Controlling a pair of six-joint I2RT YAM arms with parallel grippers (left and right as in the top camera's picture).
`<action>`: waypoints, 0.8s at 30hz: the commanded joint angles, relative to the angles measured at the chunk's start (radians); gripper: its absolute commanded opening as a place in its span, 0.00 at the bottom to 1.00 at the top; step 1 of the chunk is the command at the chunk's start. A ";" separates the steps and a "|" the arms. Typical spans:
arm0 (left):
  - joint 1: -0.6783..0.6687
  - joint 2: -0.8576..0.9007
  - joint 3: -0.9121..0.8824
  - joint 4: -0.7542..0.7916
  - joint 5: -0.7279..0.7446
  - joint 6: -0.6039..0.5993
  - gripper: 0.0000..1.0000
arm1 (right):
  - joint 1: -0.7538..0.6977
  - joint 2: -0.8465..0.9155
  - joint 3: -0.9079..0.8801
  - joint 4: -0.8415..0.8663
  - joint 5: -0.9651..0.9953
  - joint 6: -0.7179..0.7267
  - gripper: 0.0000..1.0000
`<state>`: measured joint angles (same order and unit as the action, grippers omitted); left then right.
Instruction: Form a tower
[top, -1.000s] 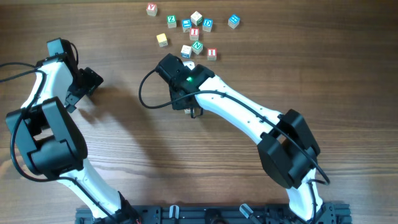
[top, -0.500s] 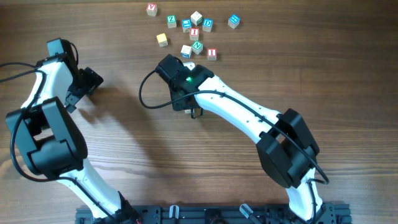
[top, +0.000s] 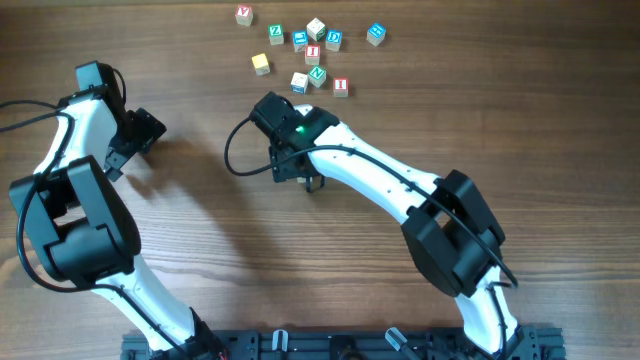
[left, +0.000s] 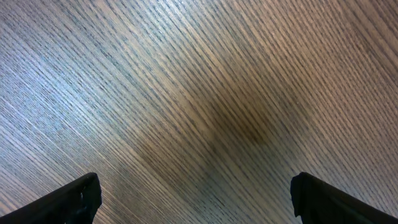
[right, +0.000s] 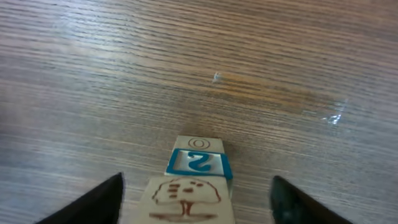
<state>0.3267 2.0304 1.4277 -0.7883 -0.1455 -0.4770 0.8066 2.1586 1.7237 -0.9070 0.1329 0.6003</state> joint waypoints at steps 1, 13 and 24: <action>0.003 0.001 -0.005 0.000 -0.009 -0.002 1.00 | 0.004 0.018 -0.004 0.003 0.016 0.005 0.67; 0.003 0.001 -0.005 0.000 -0.009 -0.002 1.00 | 0.005 0.032 -0.031 -0.004 -0.010 0.031 0.69; 0.003 0.001 -0.005 0.000 -0.009 -0.002 1.00 | 0.007 0.067 -0.031 0.031 -0.010 0.031 0.66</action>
<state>0.3267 2.0308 1.4277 -0.7883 -0.1455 -0.4770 0.8066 2.2082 1.7027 -0.8806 0.1314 0.6136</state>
